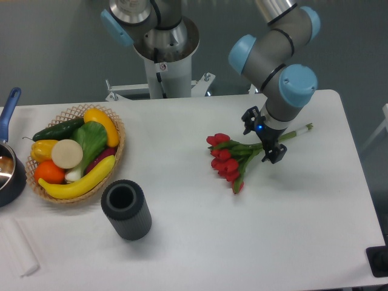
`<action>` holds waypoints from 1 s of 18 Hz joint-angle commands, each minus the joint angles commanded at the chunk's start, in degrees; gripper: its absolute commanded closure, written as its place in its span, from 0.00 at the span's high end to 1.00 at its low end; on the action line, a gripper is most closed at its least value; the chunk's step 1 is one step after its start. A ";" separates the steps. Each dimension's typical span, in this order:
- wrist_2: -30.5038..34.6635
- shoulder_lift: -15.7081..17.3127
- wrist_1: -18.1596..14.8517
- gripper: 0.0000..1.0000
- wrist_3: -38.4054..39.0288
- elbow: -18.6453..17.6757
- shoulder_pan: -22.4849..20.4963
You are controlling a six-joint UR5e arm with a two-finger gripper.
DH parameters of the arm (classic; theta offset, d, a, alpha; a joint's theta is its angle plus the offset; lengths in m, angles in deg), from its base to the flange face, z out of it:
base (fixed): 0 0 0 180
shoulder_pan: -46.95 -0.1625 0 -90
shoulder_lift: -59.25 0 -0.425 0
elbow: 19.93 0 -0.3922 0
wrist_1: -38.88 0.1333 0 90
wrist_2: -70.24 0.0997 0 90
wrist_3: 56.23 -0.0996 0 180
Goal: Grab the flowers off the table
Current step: 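Lower the gripper onto the tulip stems near the blooms and close it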
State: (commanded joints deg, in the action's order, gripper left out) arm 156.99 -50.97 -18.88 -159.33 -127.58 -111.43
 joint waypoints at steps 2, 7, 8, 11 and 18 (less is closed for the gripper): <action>-0.17 -0.09 1.33 1.00 0.00 -0.88 0.00; -0.26 -1.05 2.47 1.00 3.42 -1.06 0.87; -0.26 -1.32 2.82 1.00 4.30 -0.98 1.31; -0.18 -1.67 3.18 1.00 5.01 -1.06 1.67; -0.26 -1.85 3.88 0.89 4.92 -1.59 1.67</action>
State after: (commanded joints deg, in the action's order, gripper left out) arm 156.73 -52.81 -14.99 -154.41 -129.17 -109.76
